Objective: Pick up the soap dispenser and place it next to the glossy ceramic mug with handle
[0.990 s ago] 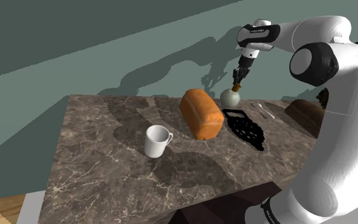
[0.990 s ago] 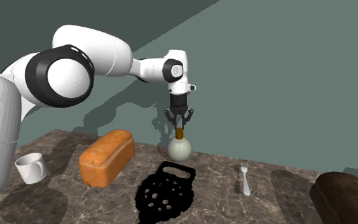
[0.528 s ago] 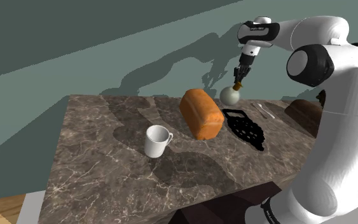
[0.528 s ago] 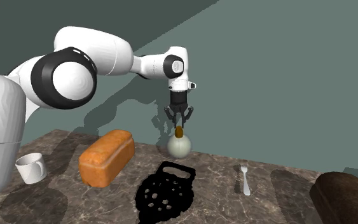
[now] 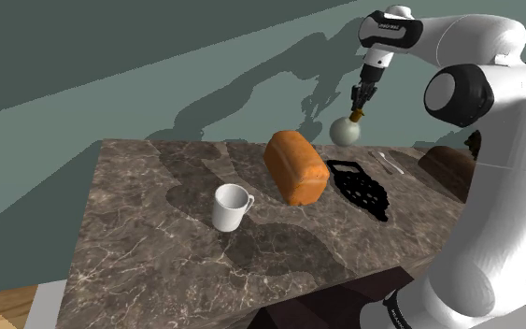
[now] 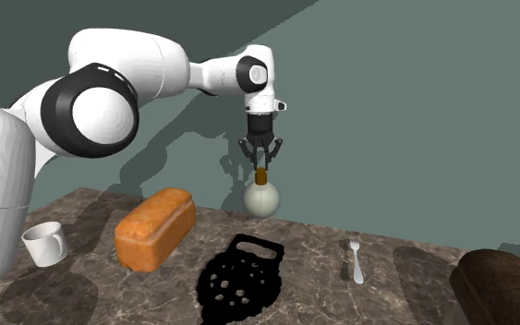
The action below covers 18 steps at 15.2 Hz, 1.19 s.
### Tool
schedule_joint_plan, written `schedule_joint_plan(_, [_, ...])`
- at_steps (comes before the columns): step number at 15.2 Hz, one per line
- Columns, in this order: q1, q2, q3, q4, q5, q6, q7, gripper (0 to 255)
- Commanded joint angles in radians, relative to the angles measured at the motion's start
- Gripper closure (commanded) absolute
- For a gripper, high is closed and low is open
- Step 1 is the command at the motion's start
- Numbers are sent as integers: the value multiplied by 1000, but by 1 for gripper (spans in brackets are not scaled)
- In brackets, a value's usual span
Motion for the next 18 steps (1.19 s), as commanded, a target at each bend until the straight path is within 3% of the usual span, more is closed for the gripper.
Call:
schedule_joint_plan(1, [-5,7,1,48,4,19,-4,255])
schedule_joint_plan(10, [-36,64,-1,262,22,-138,-10,255])
schedule_joint_plan(13, [51,-66,-2,57,-15,-64,45,255])
schedule_joint_plan(18, [163,-221,16,-165,-67,3,153,255])
